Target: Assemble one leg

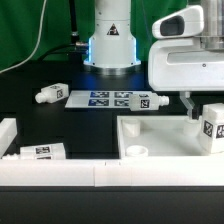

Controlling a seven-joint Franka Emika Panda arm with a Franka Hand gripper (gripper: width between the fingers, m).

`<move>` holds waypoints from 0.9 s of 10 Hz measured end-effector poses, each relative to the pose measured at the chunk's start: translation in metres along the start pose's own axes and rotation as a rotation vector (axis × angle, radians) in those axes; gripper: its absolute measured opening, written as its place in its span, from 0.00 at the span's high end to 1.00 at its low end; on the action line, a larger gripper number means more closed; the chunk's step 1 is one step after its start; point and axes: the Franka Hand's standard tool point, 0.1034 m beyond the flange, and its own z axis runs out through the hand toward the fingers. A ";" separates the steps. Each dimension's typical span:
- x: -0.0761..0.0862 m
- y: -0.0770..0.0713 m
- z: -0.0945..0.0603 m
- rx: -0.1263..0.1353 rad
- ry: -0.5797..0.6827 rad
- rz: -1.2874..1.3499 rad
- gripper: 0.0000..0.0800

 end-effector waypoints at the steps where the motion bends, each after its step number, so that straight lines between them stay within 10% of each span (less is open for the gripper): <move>1: 0.005 0.007 -0.001 -0.011 0.007 -0.216 0.19; 5: 0.006 0.007 -0.001 -0.034 0.016 -0.425 0.20; 7: 0.006 0.007 -0.001 -0.032 0.017 -0.331 0.64; 9: 0.006 0.007 -0.001 -0.032 0.019 -0.211 0.64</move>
Offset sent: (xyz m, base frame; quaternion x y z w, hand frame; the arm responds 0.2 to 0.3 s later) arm 0.0000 0.0000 0.0000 0.0000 0.0000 0.0000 1.0000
